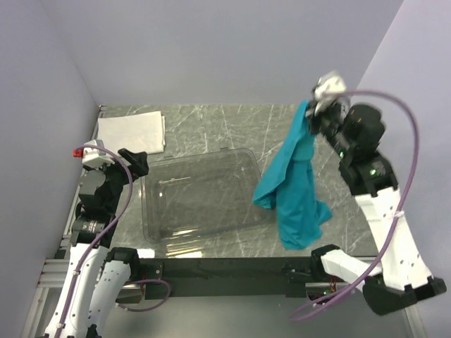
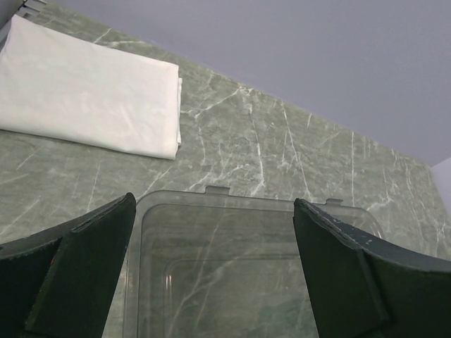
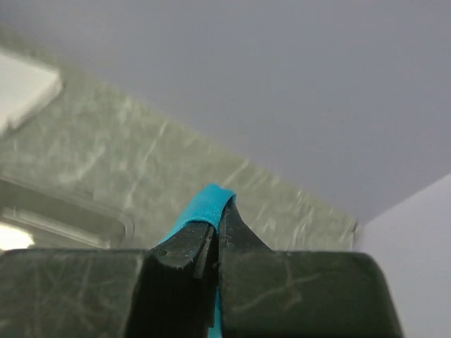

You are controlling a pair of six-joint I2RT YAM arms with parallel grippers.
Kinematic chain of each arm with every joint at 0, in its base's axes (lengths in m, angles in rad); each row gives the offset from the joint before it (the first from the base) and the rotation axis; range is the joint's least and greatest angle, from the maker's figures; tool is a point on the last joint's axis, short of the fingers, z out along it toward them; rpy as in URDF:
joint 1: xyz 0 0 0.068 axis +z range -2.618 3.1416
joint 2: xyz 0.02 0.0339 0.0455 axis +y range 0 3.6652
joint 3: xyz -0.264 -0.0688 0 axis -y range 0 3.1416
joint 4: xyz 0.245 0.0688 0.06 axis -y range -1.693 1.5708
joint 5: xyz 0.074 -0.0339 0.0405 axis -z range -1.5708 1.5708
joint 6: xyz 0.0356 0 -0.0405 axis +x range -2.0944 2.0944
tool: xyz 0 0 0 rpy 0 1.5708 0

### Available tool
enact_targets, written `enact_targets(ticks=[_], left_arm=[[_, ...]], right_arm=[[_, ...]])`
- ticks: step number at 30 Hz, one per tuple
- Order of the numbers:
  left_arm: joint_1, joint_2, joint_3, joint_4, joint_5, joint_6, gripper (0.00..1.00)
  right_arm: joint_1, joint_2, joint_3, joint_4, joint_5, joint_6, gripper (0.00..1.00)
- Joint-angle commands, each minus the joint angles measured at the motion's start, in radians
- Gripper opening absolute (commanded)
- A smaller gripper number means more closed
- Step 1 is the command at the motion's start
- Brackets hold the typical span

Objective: Fold and stack the t-shirts
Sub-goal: Move the tshirt to the center of the board, then flatten the tshirt out

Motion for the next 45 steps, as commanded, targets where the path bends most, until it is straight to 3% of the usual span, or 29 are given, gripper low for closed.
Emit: enact_targets(ticks=[1,4,7,13,16,18,20,25,27,29,31,36,39,45], left_arm=[[-0.002,0.008,-0.001,0.047,0.021,0.017,0.99],[-0.002,0.012,0.008,0.034,0.017,0.027,0.99],[-0.002,0.02,0.016,0.033,0.015,0.035,0.99],[-0.002,0.044,0.024,0.051,0.029,0.034,0.99],[-0.002,0.051,0.025,0.053,0.033,0.032,0.99],[-0.002,0.054,0.024,0.056,0.035,0.031,0.99],[-0.002,0.06,0.021,0.062,0.038,0.028,0.99],[-0.002,0.074,0.025,0.074,0.052,0.029,0.99],[-0.002,0.075,0.027,0.077,0.055,0.029,0.99],[-0.002,0.074,0.028,0.074,0.058,0.028,0.99],[-0.002,0.064,0.031,0.063,0.056,0.026,0.99],[-0.002,0.035,0.024,0.043,0.058,-0.003,0.99],[-0.002,0.014,0.011,0.034,0.053,-0.022,0.99],[-0.002,-0.002,0.014,0.002,0.044,-0.034,1.0]], right_arm=[[-0.041,-0.157,-0.288,0.039,-0.117,-0.067,0.0],[-0.054,-0.329,-0.543,0.045,-0.177,-0.168,0.0],[-0.057,-0.403,-0.703,-0.037,-0.223,-0.223,0.0],[-0.072,-0.472,-0.878,-0.209,-0.222,-0.306,0.0],[-0.081,-0.504,-0.913,-0.254,-0.146,-0.29,0.0],[-0.089,-0.512,-0.923,-0.251,-0.11,-0.267,0.47],[-0.092,-0.512,-0.907,-0.242,-0.099,-0.25,0.86],[-0.092,-0.409,-0.793,-0.188,-0.268,-0.179,0.88],[-0.091,-0.349,-0.745,-0.164,-0.421,-0.13,0.89],[-0.08,-0.238,-0.705,-0.162,-0.557,-0.092,0.89],[-0.065,-0.115,-0.638,-0.142,-0.592,-0.002,0.89],[-0.035,0.127,-0.448,-0.048,-0.495,0.239,0.87],[-0.009,0.383,-0.285,-0.111,-0.339,0.311,0.81],[0.003,0.611,-0.144,-0.159,-0.176,0.339,0.81]])
